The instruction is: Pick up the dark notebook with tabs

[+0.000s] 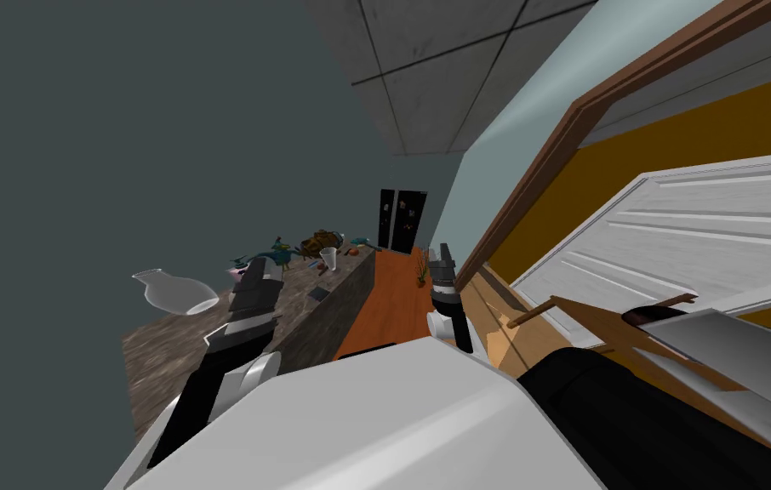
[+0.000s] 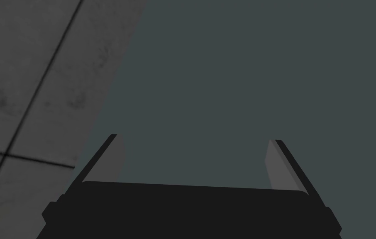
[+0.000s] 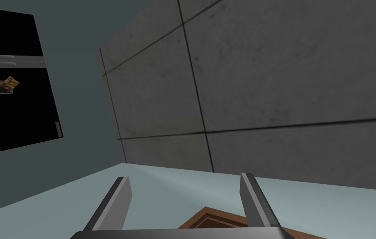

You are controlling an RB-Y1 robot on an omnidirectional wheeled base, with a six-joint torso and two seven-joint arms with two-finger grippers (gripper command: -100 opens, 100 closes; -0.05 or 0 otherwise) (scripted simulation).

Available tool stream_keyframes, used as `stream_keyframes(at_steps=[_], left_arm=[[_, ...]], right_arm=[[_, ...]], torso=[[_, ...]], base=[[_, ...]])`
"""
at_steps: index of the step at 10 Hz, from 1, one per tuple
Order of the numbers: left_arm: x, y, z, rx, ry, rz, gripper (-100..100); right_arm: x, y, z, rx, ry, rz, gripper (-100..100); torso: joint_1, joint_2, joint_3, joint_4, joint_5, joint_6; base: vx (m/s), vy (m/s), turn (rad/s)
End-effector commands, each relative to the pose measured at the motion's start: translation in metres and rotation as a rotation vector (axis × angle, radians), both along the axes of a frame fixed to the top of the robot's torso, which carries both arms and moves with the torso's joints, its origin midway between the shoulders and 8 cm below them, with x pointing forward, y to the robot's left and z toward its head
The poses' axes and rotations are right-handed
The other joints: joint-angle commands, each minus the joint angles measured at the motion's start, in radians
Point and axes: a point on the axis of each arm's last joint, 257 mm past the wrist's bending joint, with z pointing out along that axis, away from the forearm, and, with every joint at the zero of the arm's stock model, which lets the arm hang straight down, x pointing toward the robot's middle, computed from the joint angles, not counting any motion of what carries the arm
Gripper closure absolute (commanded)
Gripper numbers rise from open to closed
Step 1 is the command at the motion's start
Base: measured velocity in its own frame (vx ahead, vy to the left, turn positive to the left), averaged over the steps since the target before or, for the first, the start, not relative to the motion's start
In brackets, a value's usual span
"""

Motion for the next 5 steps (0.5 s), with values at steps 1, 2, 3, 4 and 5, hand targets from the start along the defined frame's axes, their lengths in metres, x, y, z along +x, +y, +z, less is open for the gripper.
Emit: stream_keyframes(at_steps=[1, 2, 3, 4, 5], left_arm=[[0.003, 0.007, -0.014, 0.008, 0.057, 0.002, -100], [0.005, 0.013, -0.024, 0.006, 0.095, 0.007, -100], [0.006, 0.02, -0.035, 0.001, 0.136, 0.015, -100], [0.006, 0.028, -0.048, -0.008, 0.18, 0.025, -100], [0.006, 0.036, -0.061, -0.021, 0.225, 0.038, -100]], right_arm=[[0.0, 0.0, 0.0, 0.0, 0.0, 0.0, 0], [0.0, 0.0, 0.0, 0.0, 0.0, 0.0, 0], [0.0, 0.0, 0.0, 0.0, 0.0, 0.0, 0], [0.0, 0.0, 0.0, 0.0, 0.0, 0.0, 0], [0.0, 0.0, 0.0, 0.0, 0.0, 0.0, 0]], torso=[[0.0, 0.0, 0.0, 0.0, 0.0, 0.0], [-0.001, 0.0, 0.0, 0.0, 0.0, 0.0], [-0.002, 0.0, 0.0, 0.0, 0.0, 0.0], [-0.002, -0.002, -0.001, 0.0, -0.001, 0.0], [-0.002, -0.002, -0.001, -0.001, -0.001, 0.0]], base=[[0.086, -0.072, 0.07], [0.075, -0.088, 0.091], [0.102, -0.098, 0.103], [0.109, -0.096, 0.081], [0.113, -0.099, 0.094]])
